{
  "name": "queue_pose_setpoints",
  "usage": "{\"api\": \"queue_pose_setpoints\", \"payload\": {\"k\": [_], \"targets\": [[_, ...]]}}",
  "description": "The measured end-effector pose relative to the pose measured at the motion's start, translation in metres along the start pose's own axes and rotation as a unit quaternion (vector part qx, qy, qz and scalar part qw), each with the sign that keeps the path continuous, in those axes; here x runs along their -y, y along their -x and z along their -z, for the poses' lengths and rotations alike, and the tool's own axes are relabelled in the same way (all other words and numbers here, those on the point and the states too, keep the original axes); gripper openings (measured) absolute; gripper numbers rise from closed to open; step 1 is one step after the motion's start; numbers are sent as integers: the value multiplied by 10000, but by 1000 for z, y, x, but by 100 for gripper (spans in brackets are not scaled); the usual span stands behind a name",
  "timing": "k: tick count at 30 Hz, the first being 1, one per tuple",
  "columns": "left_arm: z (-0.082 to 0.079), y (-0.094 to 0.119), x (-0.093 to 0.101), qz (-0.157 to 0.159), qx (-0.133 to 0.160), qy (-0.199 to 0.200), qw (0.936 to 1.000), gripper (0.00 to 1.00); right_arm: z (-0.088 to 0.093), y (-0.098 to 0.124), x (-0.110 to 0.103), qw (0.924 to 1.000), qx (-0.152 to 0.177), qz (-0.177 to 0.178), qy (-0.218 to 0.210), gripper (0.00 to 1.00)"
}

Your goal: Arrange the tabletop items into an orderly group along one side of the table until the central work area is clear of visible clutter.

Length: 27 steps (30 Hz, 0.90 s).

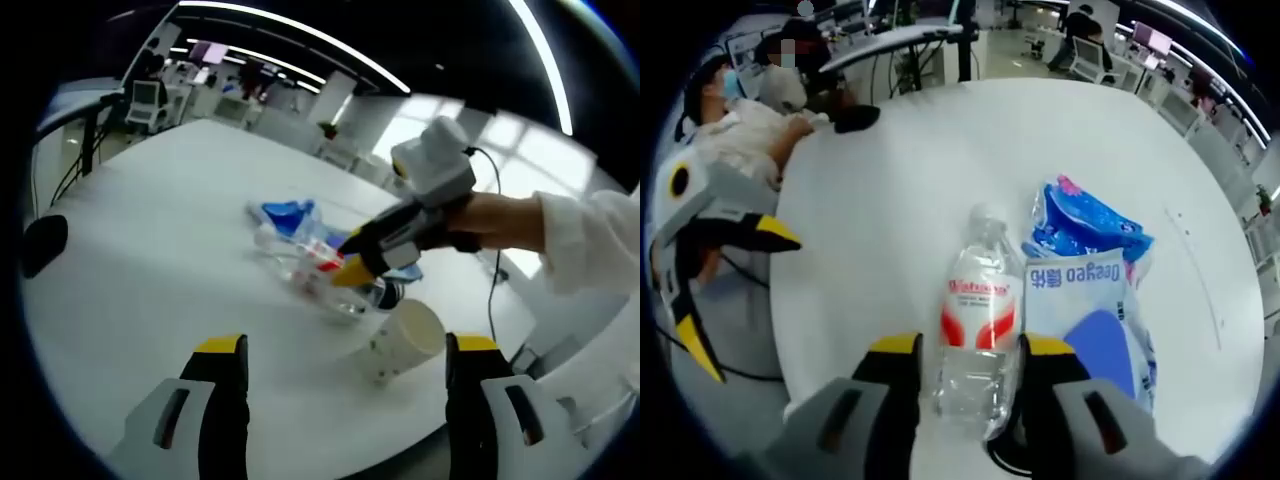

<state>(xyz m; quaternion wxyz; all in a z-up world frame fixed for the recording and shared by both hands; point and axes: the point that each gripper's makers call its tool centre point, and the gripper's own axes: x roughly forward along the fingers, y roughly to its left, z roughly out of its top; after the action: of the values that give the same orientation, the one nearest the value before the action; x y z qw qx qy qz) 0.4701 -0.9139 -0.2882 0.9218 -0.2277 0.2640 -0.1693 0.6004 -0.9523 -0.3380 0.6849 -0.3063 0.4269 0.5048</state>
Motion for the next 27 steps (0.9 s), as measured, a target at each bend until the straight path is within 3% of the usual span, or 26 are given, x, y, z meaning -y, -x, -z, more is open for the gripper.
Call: {"api": "queue_pose_setpoints", "payload": {"k": [27], "targets": [[5, -1, -1, -5, -103, 93, 9999, 76, 7, -28, 2, 9993, -284, 171, 193, 41]]}}
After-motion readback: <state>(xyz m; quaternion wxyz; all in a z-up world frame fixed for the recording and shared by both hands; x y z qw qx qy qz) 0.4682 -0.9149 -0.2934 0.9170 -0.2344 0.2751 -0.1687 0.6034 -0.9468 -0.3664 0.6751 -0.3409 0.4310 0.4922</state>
